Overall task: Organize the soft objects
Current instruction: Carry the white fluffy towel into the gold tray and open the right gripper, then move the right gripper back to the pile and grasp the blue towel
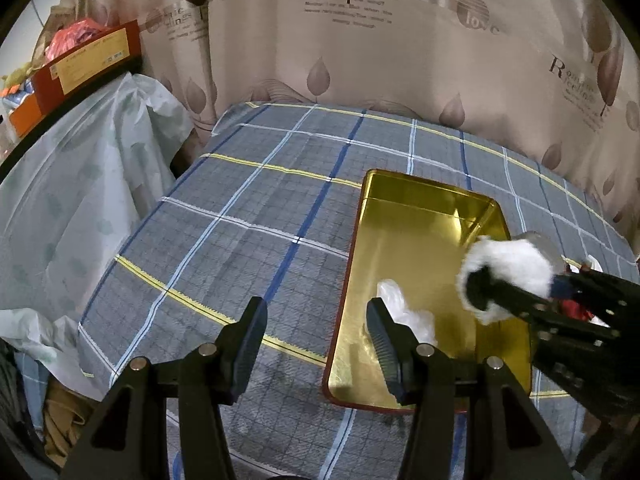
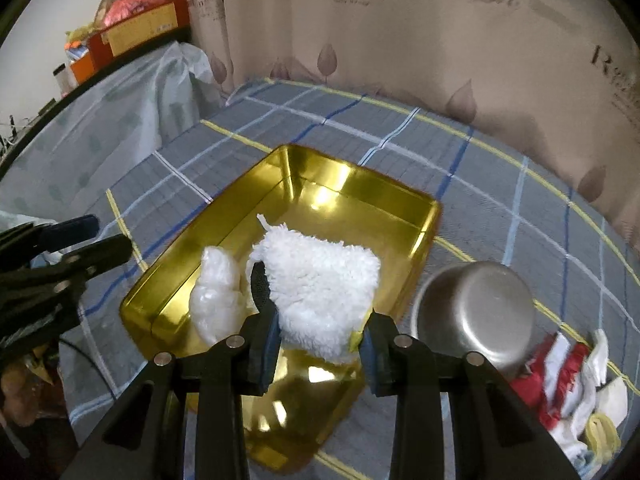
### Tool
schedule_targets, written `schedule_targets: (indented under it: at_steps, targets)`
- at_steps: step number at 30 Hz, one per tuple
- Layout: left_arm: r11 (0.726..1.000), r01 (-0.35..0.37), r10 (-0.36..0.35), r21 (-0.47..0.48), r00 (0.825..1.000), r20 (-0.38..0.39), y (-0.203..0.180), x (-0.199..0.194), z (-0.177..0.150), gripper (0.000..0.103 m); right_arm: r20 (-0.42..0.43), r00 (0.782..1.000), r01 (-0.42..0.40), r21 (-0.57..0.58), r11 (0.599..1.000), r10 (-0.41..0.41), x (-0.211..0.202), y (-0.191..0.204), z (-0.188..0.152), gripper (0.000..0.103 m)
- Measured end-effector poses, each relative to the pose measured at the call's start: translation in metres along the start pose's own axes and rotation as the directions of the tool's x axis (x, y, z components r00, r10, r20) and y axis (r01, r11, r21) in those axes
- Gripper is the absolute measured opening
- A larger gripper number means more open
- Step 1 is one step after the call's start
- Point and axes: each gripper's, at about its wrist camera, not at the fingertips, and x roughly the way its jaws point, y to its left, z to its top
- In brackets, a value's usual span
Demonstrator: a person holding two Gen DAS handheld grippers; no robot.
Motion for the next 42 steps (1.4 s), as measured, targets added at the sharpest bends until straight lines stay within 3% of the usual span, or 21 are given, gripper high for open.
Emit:
schedule_targets:
  at_steps: [13,21,42]
  targets:
    - [1.0,-0.017,0.017,0.013,1.0,0.001,-0.004,0.0,-0.001,0.053,-0.063,0.998,0.01,-0.003,1.0,-0.01,0.047,0.01,0.011,0.032]
    - [1.0,-0.006,0.006,0.024,1.0,-0.006,-0.011,0.003,-0.003,0.053,-0.066,0.998,-0.005,0.02,1.0,0.006,0.052,0.006,0.011,0.04]
    - [0.998,0.002,-0.002,0.059,1.0,0.003,-0.022,0.002,-0.007,0.053,0.012,0.998,-0.055,0.041,0.998,0.054,-0.014,-0.001,-0.013,0.041]
